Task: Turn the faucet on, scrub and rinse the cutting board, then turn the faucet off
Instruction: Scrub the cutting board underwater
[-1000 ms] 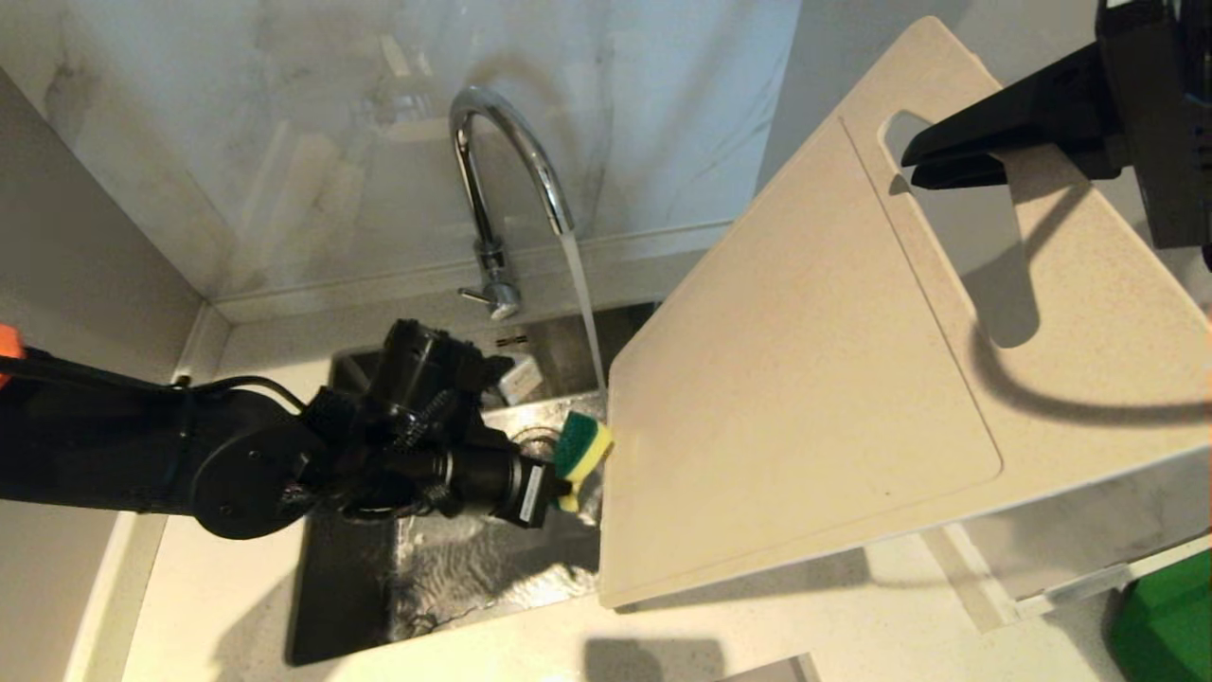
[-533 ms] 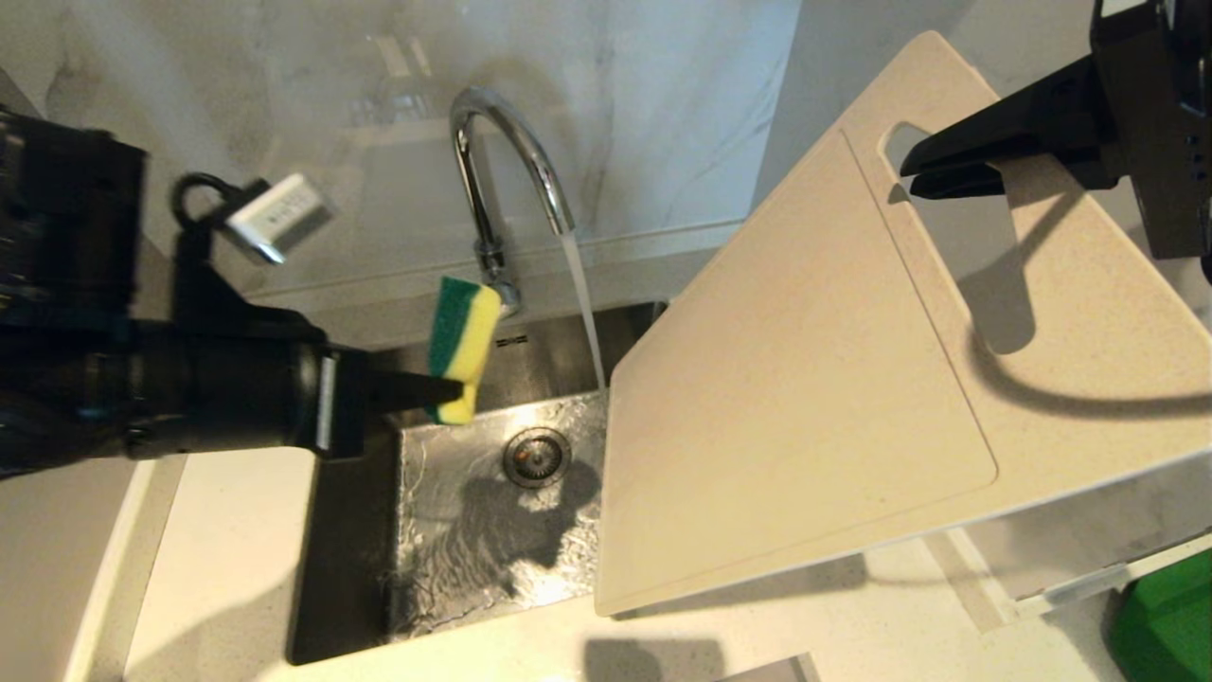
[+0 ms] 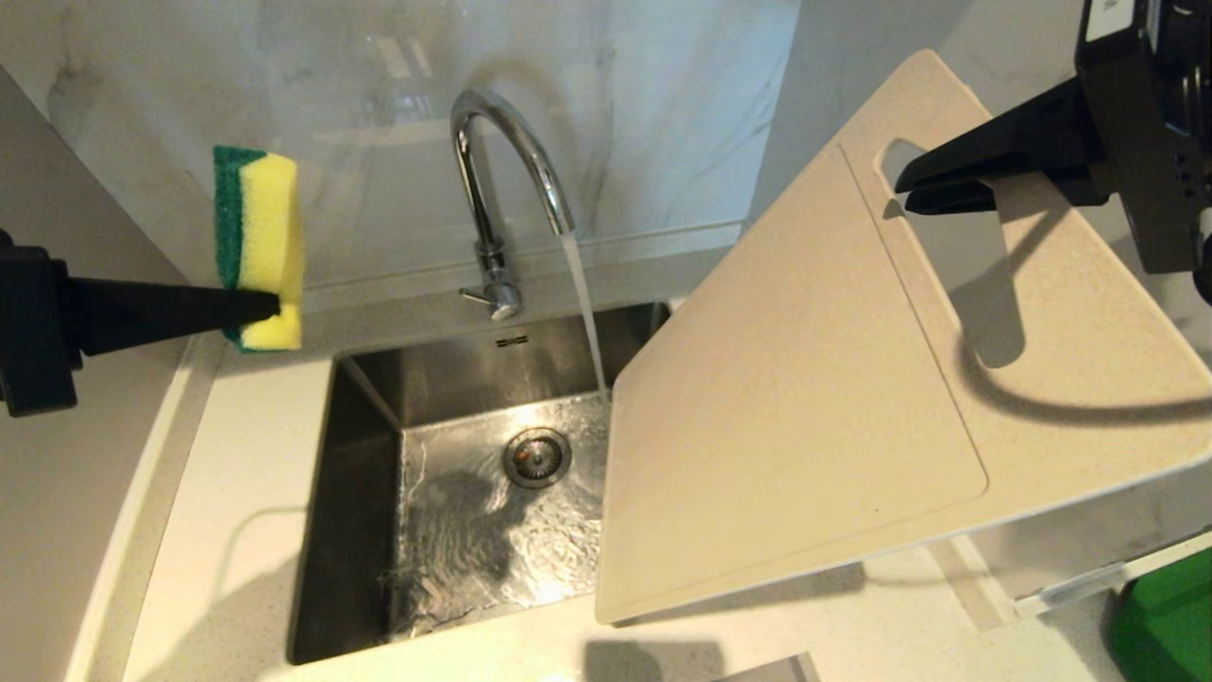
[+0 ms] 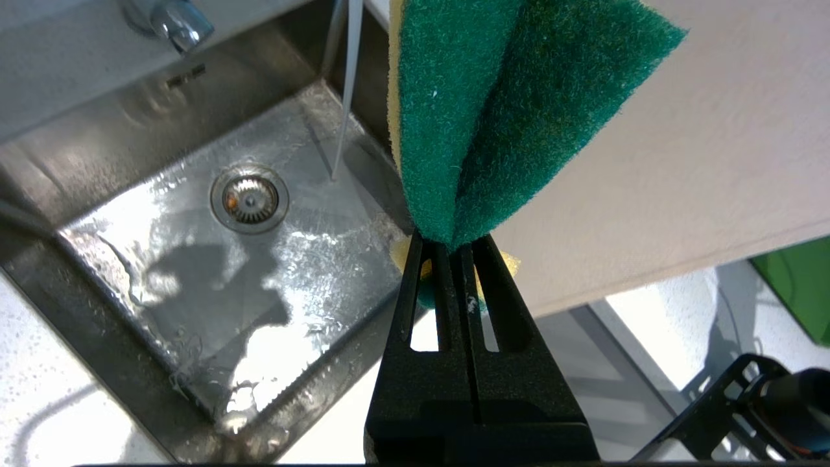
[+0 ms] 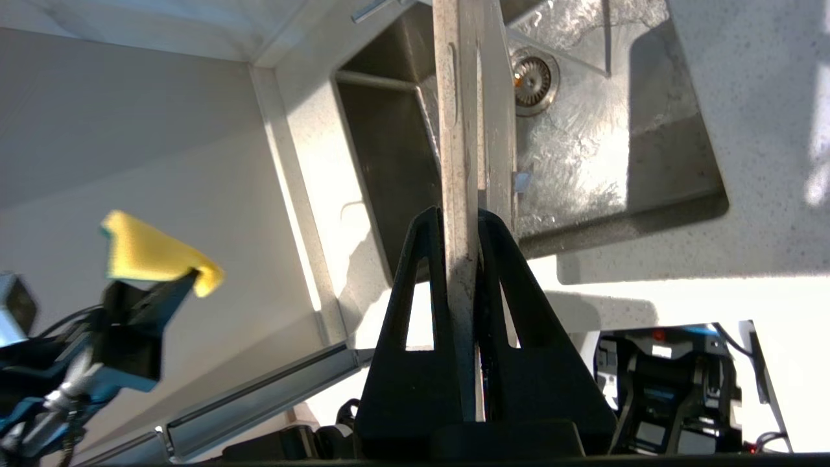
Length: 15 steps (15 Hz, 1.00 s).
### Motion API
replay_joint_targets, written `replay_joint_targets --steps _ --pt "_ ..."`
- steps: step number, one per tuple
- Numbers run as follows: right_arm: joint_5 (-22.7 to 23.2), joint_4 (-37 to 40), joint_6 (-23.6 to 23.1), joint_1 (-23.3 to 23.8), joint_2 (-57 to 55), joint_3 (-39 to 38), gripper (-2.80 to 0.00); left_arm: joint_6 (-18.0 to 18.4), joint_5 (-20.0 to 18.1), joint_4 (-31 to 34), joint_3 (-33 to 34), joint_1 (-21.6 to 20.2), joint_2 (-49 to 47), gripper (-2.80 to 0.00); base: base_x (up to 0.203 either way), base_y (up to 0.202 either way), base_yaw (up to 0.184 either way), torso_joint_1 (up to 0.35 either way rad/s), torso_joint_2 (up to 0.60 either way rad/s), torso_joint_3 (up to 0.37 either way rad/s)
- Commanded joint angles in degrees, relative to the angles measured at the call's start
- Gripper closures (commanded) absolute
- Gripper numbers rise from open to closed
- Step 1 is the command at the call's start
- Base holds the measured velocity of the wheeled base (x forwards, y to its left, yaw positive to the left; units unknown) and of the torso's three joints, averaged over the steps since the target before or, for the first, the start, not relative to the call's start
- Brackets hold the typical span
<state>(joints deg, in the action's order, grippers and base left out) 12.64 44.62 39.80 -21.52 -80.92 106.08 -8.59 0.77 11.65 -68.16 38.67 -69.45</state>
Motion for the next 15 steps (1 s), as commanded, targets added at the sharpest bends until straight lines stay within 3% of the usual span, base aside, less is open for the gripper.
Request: replay_joint_targets --steps 1,8,12,15 --pt "0.01 0.2 0.19 -0.02 -0.03 -0.53 0.0 -0.11 0.02 0.04 -0.48 0.0 -0.32 0.0 0.0 0.0 0.0 0.0 0.0 0.0" --pt "0.14 -0.86 0.87 0.05 -3.19 -0.48 0.0 -0.11 -0.06 0.04 -1.19 0.0 -1.13 0.0 0.0 0.0 0.0 0.0 0.0 0.0" --pt "0.01 -20.4 9.93 0.28 -12.01 -0.53 0.0 -0.19 -0.06 0.12 -0.97 0.0 -1.48 0.0 0.0 0.0 0.0 0.0 0.0 0.0" --pt "0.01 -33.35 13.84 1.0 -19.65 -1.16 0.0 -0.19 -0.06 0.04 -0.75 0.0 -1.22 0.0 0.0 0.0 0.0 0.0 0.0 0.0"
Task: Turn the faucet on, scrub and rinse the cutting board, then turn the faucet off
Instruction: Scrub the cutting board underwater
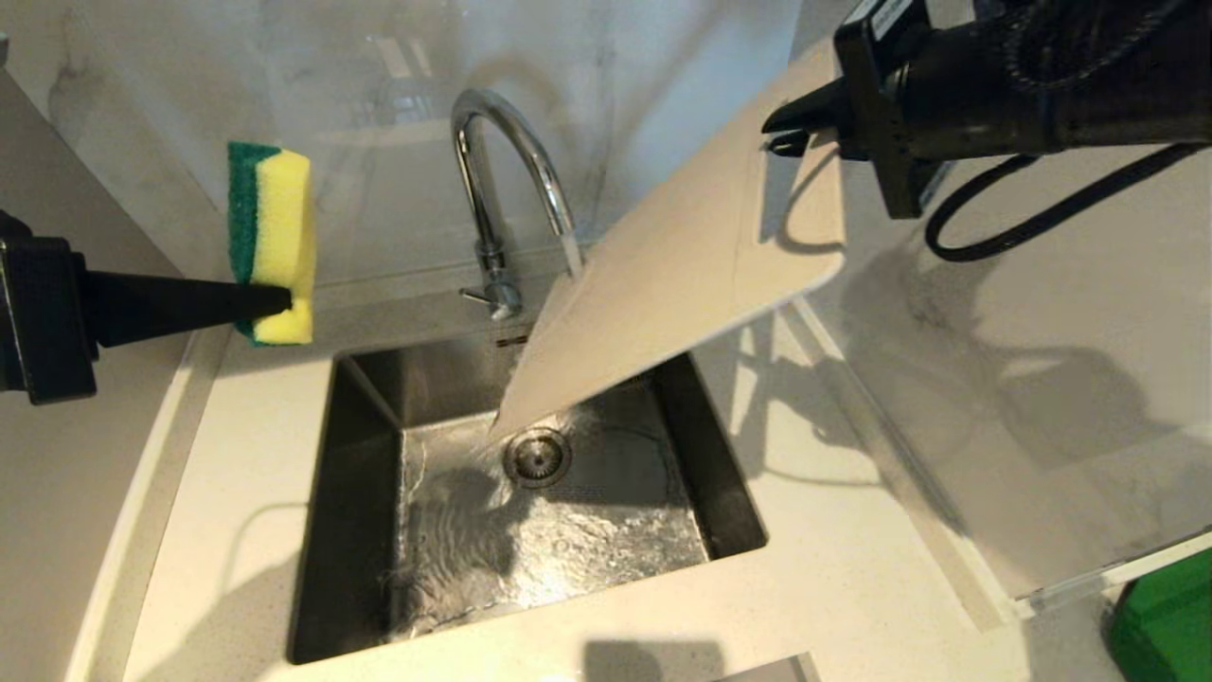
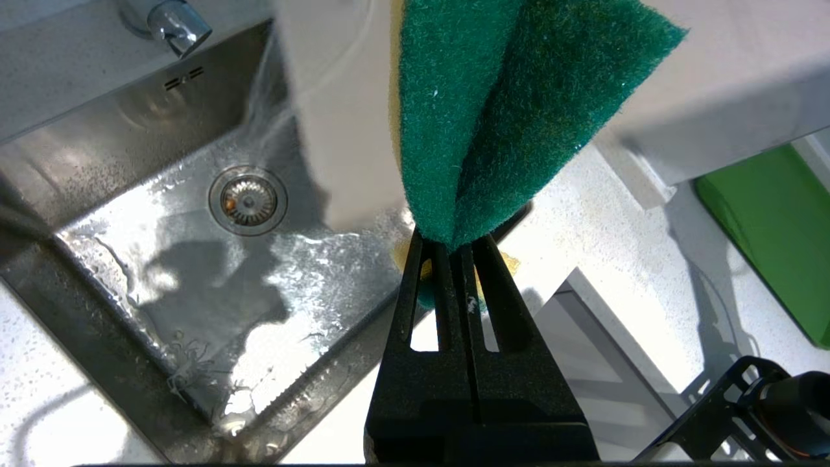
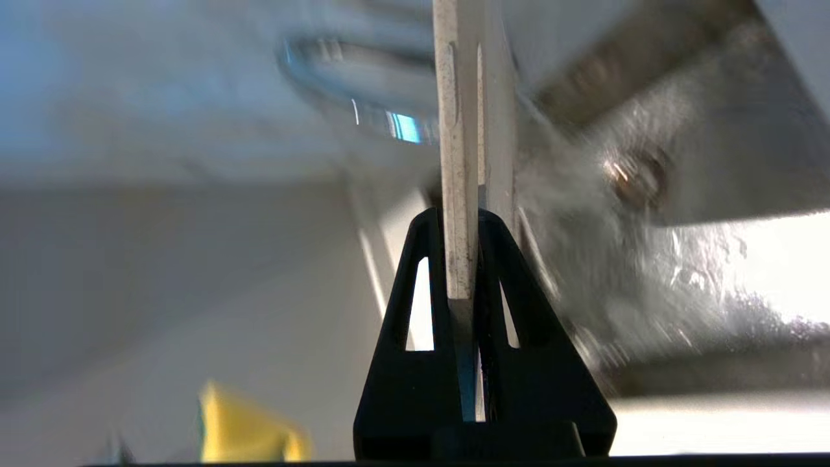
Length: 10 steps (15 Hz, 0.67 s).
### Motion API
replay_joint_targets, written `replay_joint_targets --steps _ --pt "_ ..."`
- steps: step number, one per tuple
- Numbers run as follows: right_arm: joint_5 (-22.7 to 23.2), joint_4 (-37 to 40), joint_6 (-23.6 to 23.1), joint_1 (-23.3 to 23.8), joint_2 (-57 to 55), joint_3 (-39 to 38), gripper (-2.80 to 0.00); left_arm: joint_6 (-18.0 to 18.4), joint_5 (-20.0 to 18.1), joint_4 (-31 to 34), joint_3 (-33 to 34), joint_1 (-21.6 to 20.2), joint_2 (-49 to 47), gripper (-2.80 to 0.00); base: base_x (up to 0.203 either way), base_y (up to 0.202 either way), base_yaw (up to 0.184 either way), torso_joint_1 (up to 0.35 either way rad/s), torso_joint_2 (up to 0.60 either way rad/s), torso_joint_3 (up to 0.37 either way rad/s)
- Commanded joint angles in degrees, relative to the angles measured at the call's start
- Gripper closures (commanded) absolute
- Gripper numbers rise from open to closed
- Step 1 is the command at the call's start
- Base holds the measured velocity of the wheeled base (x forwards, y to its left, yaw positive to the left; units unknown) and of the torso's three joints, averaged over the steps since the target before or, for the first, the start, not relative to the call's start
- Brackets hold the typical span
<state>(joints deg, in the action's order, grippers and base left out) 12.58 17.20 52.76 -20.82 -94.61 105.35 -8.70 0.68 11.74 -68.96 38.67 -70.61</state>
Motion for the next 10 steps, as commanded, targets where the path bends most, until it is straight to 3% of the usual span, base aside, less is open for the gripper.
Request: replay_joint_targets --steps 1,4,10 --pt "0.1 -10.55 1.26 0.45 -8.15 -0.98 0.0 -0.09 0.02 -0.05 -0.21 0.0 -0.06 0.0 0.0 0.0 0.0 0.0 0.0 0.0" --pt "0.47 -19.67 1.12 0.61 -12.15 -1.28 0.0 -0.09 -0.07 -0.05 -0.21 0.0 -0.28 0.0 0.0 0.0 0.0 0.0 0.0 0.0" --pt "0.43 -19.66 0.94 0.61 -12.64 -1.37 0.0 -0.09 0.02 -0.05 -0.21 0.0 -1.11 0.0 0.0 0.0 0.0 0.0 0.0 0.0"
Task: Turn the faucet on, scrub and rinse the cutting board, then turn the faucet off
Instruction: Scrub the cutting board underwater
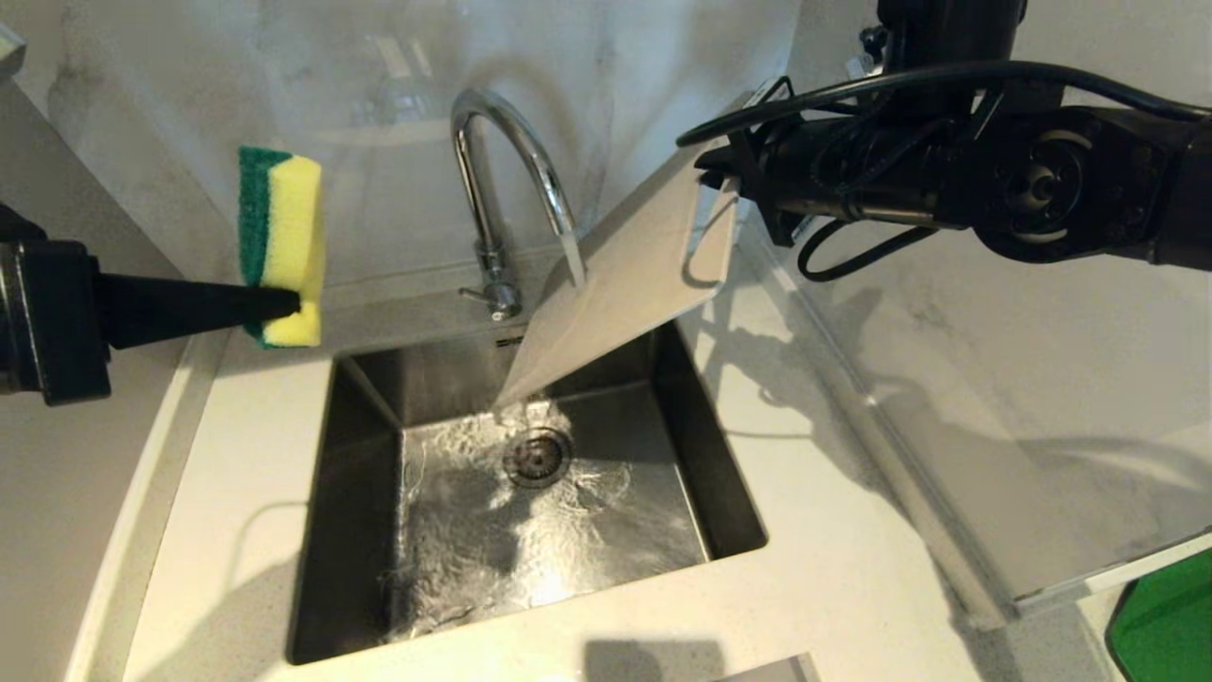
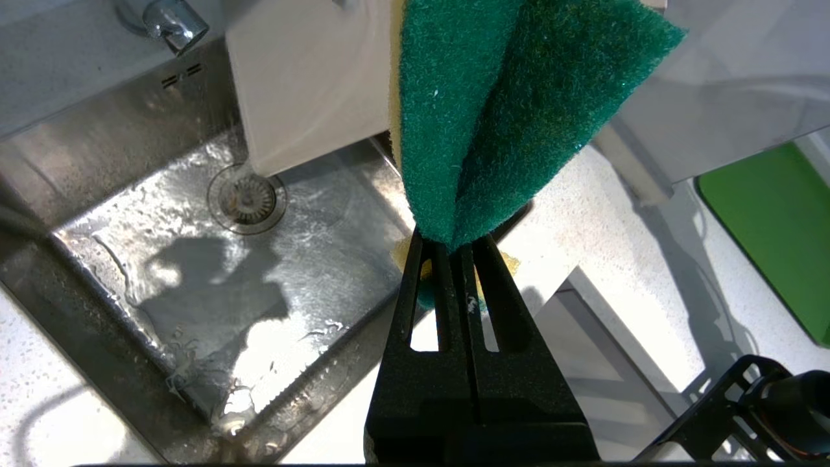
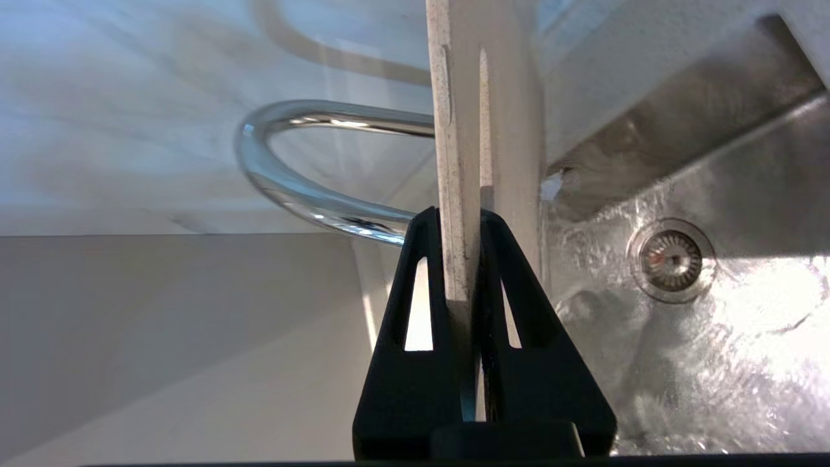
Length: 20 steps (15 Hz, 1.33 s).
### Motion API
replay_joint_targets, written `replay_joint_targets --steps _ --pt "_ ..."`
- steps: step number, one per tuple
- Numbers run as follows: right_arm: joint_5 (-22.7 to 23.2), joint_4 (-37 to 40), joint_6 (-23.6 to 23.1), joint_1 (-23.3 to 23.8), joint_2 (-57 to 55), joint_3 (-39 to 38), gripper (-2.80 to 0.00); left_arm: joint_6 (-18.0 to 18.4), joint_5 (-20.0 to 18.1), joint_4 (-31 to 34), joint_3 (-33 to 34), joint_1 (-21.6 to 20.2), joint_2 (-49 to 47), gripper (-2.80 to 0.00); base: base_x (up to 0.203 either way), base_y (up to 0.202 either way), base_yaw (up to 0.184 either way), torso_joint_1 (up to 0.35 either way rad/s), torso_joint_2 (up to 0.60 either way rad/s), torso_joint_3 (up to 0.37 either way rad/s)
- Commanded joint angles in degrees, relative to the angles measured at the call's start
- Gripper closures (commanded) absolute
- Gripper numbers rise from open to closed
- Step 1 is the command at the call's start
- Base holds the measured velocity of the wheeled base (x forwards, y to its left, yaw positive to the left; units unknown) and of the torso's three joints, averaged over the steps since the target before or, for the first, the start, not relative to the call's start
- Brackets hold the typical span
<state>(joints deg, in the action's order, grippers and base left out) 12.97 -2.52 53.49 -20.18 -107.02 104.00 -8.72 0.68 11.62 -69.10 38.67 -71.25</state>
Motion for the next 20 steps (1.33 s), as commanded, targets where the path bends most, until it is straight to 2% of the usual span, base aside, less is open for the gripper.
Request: replay_joint_targets --steps 1,4,8,11,16,20 --pt "0.04 0.24 0.21 -0.04 -0.02 -0.19 0.0 -0.07 0.02 0.07 0.01 0.0 -0.47 0.0 0.0 0.0 0.0 0.0 0.0 0.0" --pt "0.04 2.61 -0.78 -0.04 3.41 -0.39 0.0 -0.07 0.02 -0.01 -0.07 0.0 -0.47 0.0 0.0 0.0 0.0 0.0 0.0 0.0" --pt "-0.01 14.8 -8.19 -0.04 14.55 -3.23 0.0 -0.3 0.02 -0.16 -0.07 -0.08 -0.47 0.0 0.0 0.0 0.0 0.0 0.0 0.0" --pt "-0.12 21.45 -11.1 -0.04 23.29 -5.28 0.0 -0.42 -0.32 -0.19 -0.07 -0.08 -0.47 0.0 0.0 0.0 0.0 0.0 0.0 0.0" --pt "-0.38 30.9 -12.06 -0.04 33.41 -9.34 0.0 -0.51 -0.24 -0.25 0.25 -0.08 -0.03 0.0 0.0 0.0 0.0 0.0 0.0 0.0" --pt "-0.84 31.18 -12.54 -0.04 35.48 -14.53 0.0 -0.51 -0.24 -0.28 -0.16 -0.08 -0.38 0.0 0.0 0.0 0.0 0.0 0.0 0.0"
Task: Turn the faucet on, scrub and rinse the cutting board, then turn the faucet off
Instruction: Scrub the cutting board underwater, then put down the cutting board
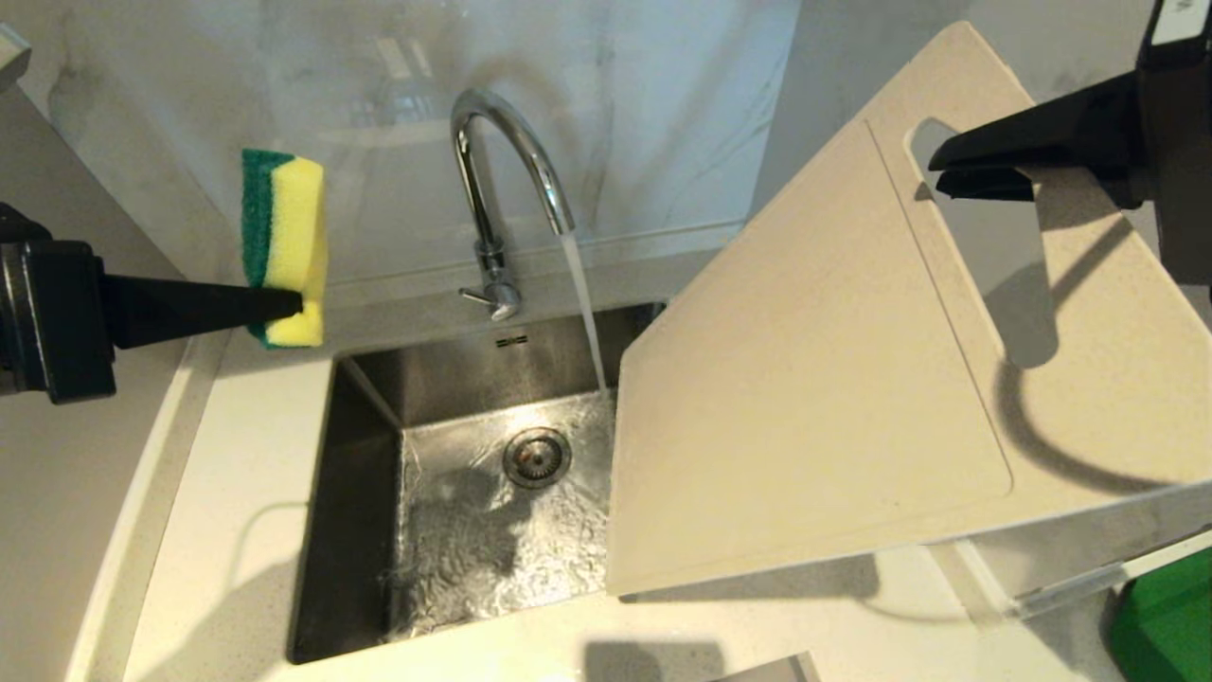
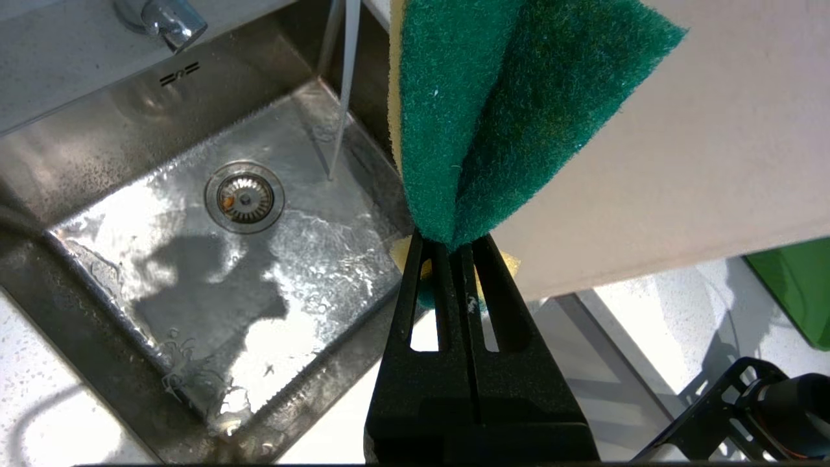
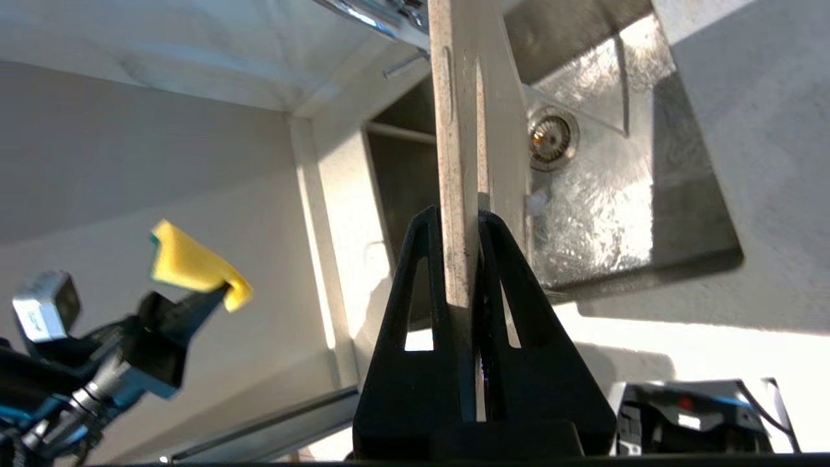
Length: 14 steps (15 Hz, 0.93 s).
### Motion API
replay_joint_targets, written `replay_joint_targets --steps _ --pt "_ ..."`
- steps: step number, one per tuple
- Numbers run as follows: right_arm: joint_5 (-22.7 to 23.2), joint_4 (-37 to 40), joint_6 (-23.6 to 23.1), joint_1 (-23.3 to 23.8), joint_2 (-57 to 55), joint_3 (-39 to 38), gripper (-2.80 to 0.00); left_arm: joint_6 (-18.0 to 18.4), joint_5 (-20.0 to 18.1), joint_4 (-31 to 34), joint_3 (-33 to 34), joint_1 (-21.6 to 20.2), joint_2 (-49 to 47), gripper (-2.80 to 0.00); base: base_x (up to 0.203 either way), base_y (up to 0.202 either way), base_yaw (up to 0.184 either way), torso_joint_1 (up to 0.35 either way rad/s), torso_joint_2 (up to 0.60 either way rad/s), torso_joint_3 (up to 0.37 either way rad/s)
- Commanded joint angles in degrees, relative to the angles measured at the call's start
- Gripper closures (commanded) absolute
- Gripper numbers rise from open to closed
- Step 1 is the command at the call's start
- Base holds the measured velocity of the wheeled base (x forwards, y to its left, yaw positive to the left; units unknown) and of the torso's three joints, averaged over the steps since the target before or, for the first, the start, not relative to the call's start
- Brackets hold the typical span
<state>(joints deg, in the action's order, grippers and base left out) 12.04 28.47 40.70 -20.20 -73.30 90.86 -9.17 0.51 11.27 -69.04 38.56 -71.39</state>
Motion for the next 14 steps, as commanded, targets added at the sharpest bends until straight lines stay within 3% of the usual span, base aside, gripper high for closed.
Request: replay_joint_targets --steps 1,7,14 --pt "0.09 0.19 0.25 -0.02 1.76 -1.38 0.0 -0.06 -0.1 0.06 -0.13 0.03 -0.35 0.0 0.0 0.0 0.0 0.0 0.0 0.0" --pt "-4.82 1.21 -2.06 -0.02 1.11 -2.35 0.0 -0.06 -0.25 -0.11 -0.13 0.03 -1.12 0.0 0.0 0.0 0.0 0.0 0.0 0.0" --pt "-10.91 2.66 -5.22 -0.02 1.95 -14.79 0.0 -0.06 -0.25 -0.11 0.13 0.03 -1.48 0.0 0.0 0.0 0.0 0.0 0.0 0.0"
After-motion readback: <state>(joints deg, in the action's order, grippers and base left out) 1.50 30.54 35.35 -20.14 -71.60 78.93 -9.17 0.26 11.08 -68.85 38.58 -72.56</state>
